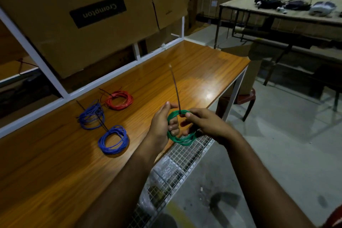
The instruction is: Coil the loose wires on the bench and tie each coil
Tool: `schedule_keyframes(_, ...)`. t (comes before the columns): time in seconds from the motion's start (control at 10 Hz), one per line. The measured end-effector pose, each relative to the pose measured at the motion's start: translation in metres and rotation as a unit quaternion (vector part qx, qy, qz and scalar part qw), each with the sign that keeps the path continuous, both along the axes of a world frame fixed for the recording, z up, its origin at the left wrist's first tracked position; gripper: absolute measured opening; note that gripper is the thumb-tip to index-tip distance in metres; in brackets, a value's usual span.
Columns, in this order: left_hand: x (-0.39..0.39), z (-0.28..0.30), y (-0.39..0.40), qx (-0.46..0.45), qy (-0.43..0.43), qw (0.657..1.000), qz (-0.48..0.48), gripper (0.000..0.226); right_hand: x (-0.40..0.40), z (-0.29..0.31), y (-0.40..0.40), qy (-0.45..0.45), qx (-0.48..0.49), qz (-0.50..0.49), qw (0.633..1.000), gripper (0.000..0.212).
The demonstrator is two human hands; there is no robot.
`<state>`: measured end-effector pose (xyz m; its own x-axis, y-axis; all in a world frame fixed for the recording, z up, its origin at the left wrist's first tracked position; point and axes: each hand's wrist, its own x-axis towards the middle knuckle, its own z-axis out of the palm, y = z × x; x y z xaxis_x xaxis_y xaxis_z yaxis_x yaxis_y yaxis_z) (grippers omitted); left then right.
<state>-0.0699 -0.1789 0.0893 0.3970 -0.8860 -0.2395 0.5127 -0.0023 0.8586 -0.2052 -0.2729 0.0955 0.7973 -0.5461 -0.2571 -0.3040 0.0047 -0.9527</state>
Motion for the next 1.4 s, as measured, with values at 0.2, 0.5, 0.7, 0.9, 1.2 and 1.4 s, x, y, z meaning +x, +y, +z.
schedule_keyframes(0.2, -0.013, -0.003, 0.001, 0.021, -0.04, 0.999, -0.013, 0.027, -0.01, -0.006, -0.022, -0.071, -0.029, -0.081, 0.994, 0.02)
schedule_keyframes(0.5, -0.014, -0.025, 0.01, 0.108, -0.152, 0.974, 0.125, 0.021, 0.013, -0.026, -0.044, -0.062, 0.053, -0.062, 0.995, 0.02)
schedule_keyframes(0.7, 0.021, -0.041, 0.02, 0.164, -0.144, 0.931, 0.294, 0.022, 0.068, -0.042, -0.038, -0.051, 0.13, -0.03, 0.99, 0.026)
schedule_keyframes(0.9, 0.06, -0.055, 0.018, 0.241, -0.245, 0.878, 0.333, 0.027, 0.14, -0.066, -0.044, 0.007, 0.081, -0.02, 0.996, 0.026)
schedule_keyframes(1.2, 0.081, -0.096, 0.007, 0.378, -0.367, 0.821, 0.218, 0.038, 0.18, -0.094, -0.037, 0.073, -0.195, -0.053, 0.977, 0.019)
schedule_keyframes(1.4, 0.073, -0.101, 0.014, 0.361, -0.376, 0.832, 0.19, 0.057, 0.171, -0.106, -0.036, 0.054, -0.272, -0.09, 0.957, 0.028)
